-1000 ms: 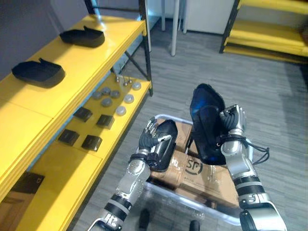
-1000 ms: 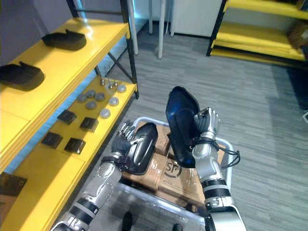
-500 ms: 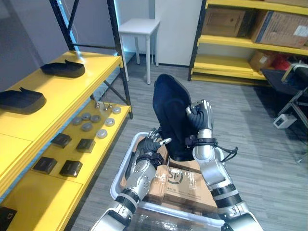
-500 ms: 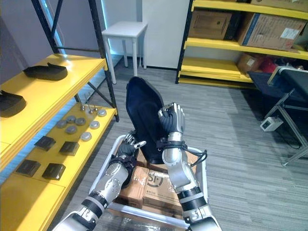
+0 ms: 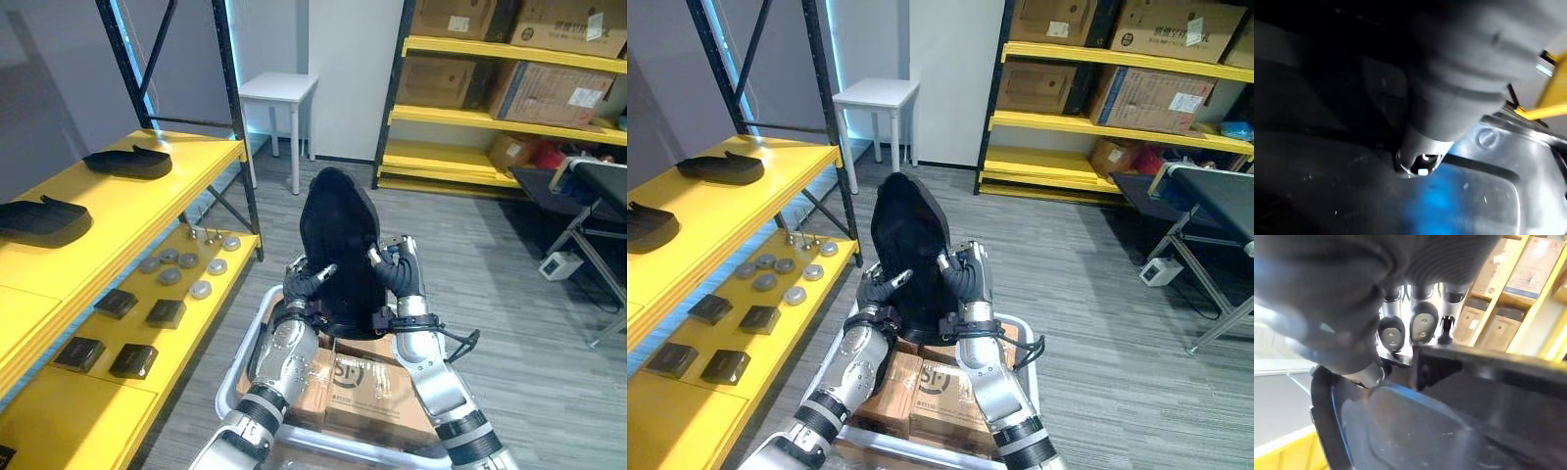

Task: Walk over and take plastic housings, then place them on the shelf

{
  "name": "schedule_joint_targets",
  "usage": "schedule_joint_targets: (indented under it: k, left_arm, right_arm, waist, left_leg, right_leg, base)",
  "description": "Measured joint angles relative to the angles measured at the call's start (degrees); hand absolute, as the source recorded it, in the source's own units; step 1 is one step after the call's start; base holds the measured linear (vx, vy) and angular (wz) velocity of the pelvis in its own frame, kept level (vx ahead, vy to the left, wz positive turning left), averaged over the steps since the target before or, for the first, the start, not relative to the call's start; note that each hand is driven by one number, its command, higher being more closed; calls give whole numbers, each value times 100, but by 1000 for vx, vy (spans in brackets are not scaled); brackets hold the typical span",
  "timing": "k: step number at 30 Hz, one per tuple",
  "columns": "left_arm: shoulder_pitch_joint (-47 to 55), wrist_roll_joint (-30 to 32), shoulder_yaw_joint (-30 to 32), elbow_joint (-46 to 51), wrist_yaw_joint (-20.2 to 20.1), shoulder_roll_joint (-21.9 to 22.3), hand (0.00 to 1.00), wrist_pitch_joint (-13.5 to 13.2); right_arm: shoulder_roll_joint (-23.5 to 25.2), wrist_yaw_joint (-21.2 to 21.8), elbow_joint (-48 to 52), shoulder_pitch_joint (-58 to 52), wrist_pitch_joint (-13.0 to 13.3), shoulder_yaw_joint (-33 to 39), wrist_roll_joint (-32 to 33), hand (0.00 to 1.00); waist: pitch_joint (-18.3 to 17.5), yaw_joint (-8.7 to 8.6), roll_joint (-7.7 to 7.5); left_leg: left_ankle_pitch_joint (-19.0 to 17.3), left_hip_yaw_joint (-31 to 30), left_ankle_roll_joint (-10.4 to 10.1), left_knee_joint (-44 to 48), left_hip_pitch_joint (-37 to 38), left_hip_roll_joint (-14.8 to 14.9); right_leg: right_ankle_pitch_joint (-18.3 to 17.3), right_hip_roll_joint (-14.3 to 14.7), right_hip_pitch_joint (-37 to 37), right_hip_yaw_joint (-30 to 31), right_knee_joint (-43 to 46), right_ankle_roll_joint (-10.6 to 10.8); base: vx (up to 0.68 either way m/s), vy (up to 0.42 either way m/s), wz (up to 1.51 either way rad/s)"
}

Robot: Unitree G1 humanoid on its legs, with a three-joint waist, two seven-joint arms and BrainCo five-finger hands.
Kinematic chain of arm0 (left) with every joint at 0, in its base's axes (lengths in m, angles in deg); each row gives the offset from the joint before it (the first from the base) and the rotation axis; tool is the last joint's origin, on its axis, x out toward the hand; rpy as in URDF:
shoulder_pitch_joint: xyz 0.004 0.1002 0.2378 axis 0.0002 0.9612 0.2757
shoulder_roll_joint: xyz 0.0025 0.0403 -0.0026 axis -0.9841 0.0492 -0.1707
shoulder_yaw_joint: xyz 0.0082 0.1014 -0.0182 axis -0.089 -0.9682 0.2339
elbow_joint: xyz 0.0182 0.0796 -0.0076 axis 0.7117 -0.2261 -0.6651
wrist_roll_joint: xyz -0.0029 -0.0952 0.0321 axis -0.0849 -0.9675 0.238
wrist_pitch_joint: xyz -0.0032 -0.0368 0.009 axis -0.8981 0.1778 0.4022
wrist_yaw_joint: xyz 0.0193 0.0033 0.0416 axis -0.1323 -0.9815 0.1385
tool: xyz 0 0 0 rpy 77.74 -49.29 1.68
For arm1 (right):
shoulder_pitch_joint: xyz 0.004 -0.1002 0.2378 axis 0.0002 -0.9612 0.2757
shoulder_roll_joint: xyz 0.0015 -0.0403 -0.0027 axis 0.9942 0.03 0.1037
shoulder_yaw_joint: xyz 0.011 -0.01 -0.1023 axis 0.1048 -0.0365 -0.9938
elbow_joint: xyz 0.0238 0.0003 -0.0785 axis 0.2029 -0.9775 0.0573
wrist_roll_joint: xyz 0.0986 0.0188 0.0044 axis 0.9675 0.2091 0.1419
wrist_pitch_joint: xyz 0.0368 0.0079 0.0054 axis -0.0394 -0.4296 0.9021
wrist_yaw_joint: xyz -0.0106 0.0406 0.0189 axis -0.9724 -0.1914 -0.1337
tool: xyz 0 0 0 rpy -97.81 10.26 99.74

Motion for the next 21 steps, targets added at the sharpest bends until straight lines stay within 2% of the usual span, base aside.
schedule_joint_targets:
  k: [3,6,8,10,11,13,14,15,16,17,18,19,21]
  left_arm:
    - [180,39,74,134,-82,1,100,1]
    - [803,49,277,663,-122,54,100,12]
    - [1322,80,467,1073,-163,106,100,16]
    - [1683,266,618,1470,-160,157,100,55]
    - [1798,378,668,1644,-162,159,100,60]
    - [1952,600,782,1914,-163,153,100,68]
    - [2175,845,949,2225,-164,126,100,71]
    - [2288,952,1013,2346,-167,108,100,74]
    - [2569,1168,1124,2681,-174,69,100,78]
    - [2815,1306,1219,2958,-183,59,100,79]
    - [3029,1446,1342,3221,-206,-7,100,85]
    - [3150,1546,1377,3329,-206,-37,100,99]
    - [3483,1833,1615,3634,-240,-122,100,190]
  right_arm:
    - [-7,3,-35,-31,64,-81,76,100]
    - [16,11,-183,-64,266,-334,105,100]
    - [125,29,-246,-128,349,-555,106,100]
    - [225,79,-305,-180,514,-641,224,100]
    - [273,122,-338,-153,600,-657,255,100]
    - [332,166,-462,-54,739,-679,389,100]
    - [368,292,-629,105,829,-771,517,100]
    - [409,357,-651,110,839,-794,563,100]
    - [483,430,-650,89,850,-892,612,100]
    - [535,490,-634,66,876,-986,629,100]
    - [617,556,-626,26,897,-1046,637,100]
    - [672,610,-636,12,886,-1095,642,100]
    - [924,805,-726,-92,821,-1175,702,100]
  waist:
    - [-4,1,-6]
    - [-7,16,-1]
    - [10,71,12]
    - [68,227,58]
    - [86,271,114]
    - [96,384,76]
    - [117,514,114]
    - [105,535,141]
    - [60,538,230]
    - [1,577,332]
    - [31,643,311]
    - [51,719,261]
    - [73,891,224]
  left_leg:
    - [-6,-6,-8,0,17,16]
    - [2,-178,-30,9,-37,22]
    - [39,-602,-81,124,-234,-2]
    - [171,-1234,-154,156,-484,-72]
    - [61,-1144,-17,79,-616,-38]
    - [-439,285,618,322,-1022,119]
    - [-489,1880,673,802,-1311,280]
    - [-488,2368,671,992,-1352,312]
    - [-469,2974,645,1236,-1318,389]
    - [-311,3088,557,1143,-1207,407]
    - [80,2969,531,979,-1224,218]
    - [74,2922,533,918,-1211,82]
    - [-166,2639,858,913,-1158,-485]
  right_leg:
    - [3,13,28,-7,-15,-5]
    - [-9,38,54,-153,13,-3]
    - [-181,39,50,-537,210,-16]
    - [-620,-56,60,-1314,789,-61]
    - [-774,-118,109,-1785,983,-70]
    - [-854,-398,285,-2696,978,-14]
    - [-937,-694,381,-3297,992,59]
    - [-949,-772,446,-3527,991,81]
    - [-950,-830,609,-3969,985,180]
    - [-965,-845,702,-4240,1024,288]
    - [-984,-1001,781,-4490,1131,334]
    - [-983,-1138,827,-4558,1222,335]
    - [-985,-1858,875,-4724,2100,335]
  base:
    - [0,5,2]
    - [2,-5,28]
    - [-14,-40,94]
    - [-52,-65,180]
    - [-60,-70,241]
    - [-6,-9,257]
    - [63,71,233]
    - [132,83,239]
    - [173,59,177]
    - [222,77,199]
    - [183,98,128]
    - [246,176,117]
    - [297,280,96]
